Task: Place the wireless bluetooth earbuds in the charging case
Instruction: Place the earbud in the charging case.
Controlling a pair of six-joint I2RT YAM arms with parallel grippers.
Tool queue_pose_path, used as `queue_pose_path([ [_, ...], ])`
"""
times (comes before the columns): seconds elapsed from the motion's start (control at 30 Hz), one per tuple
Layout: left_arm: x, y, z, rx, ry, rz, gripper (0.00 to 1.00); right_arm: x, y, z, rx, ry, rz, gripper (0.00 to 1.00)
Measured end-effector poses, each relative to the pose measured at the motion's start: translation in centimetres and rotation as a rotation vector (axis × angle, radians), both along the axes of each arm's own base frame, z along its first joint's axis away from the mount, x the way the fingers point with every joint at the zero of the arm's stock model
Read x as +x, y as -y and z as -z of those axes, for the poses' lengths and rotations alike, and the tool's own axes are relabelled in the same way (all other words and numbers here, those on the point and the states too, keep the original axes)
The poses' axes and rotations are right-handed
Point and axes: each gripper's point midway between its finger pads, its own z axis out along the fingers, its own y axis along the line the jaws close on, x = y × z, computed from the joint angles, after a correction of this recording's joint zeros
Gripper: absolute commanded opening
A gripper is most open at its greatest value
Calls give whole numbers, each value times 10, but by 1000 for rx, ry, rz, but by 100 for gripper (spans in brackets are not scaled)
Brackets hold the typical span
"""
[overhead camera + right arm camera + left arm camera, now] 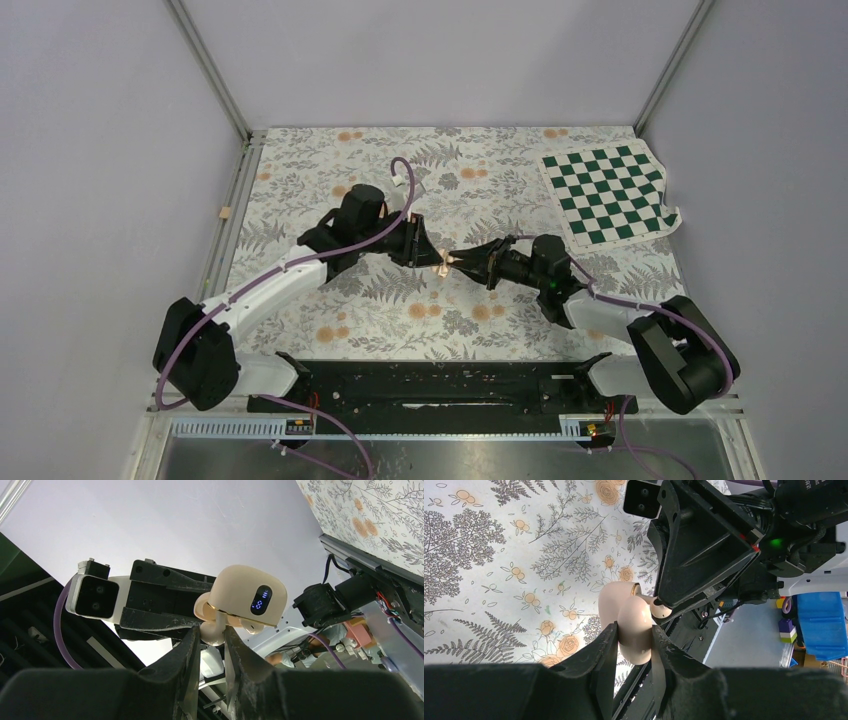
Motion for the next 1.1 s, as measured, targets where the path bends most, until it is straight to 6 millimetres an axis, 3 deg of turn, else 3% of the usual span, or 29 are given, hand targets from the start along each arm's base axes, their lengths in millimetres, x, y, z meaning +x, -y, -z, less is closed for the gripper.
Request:
queue_pose_path([
  [0.57,-4,-2,-10,3,147,-18,13,-1,-1,-11,17,38,13,0],
  [1.1,1,0,-7,-52,224,-32,15,2,1,-12,24,59,39,0],
])
